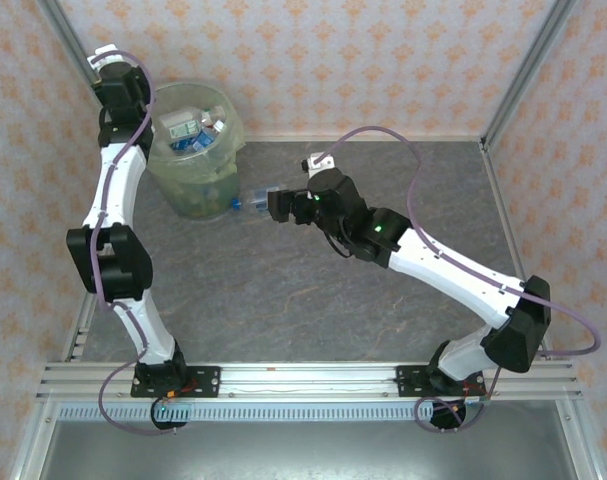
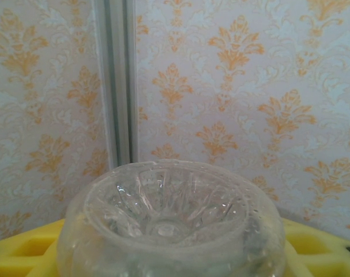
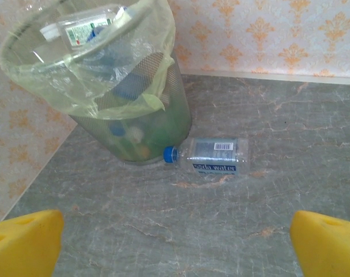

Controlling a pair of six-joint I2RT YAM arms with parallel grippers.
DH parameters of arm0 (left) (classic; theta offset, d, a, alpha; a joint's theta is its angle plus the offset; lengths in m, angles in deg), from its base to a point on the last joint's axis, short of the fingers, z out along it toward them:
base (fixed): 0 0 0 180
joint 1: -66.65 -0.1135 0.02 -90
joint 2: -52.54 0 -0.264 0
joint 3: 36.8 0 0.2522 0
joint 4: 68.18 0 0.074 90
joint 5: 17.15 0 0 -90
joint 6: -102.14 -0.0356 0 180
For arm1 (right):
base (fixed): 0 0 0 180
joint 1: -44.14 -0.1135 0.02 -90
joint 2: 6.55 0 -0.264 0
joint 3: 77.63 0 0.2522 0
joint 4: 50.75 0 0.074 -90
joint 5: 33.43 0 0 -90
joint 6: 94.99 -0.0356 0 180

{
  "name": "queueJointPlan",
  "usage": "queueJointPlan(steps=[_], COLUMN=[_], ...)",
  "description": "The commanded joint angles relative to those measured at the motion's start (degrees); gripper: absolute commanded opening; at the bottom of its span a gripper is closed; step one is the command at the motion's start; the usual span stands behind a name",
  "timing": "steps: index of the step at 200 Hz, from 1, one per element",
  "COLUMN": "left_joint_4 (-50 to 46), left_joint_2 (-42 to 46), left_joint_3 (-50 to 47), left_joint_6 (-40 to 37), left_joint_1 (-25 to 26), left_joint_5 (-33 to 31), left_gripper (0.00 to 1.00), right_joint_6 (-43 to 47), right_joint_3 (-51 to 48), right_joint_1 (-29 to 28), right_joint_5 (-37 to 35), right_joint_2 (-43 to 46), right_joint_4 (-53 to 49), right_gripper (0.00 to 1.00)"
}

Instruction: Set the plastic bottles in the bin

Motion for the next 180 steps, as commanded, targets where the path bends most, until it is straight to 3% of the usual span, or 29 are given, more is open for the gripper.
queueJointPlan(steps=[1,45,118,143,180], left_joint_4=[3.52,3.86,8.67,7.43,0.89], left_joint_2=[-2.81,-4.55,2.89,4.19,4.4], left_joint_3=[3.39,0.55,-14.02,-13.51,-4.38], left_joint_6=[-1.84,-2.31,-4.65,-3.25,-0.01], left_joint_1=[-0.6,-0.55,-0.45,-0.45,-0.43], left_joint_5=[1.58,5.97,3.93,4.46,8.36], left_gripper=[0.61,0.61,0.63,0.73,0.88], right_joint_6=[-1.12,-1.77,-0.68,-0.25,-0.39], right_joint_3=[1.91,0.32,-0.14,0.17,-0.29], right_joint_1=[0.24,0.33,1.21,1.3,1.4], right_joint_5=[-0.83,-0.94,1.07,1.36,1.63], right_joint_2=[0.25,-0.02,-1.33,-1.71,-1.51], right_joint_4=[-1.87,-1.43,0.82,1.08,1.59], right_gripper=[1.0,1.0,1.0,1.0,1.0])
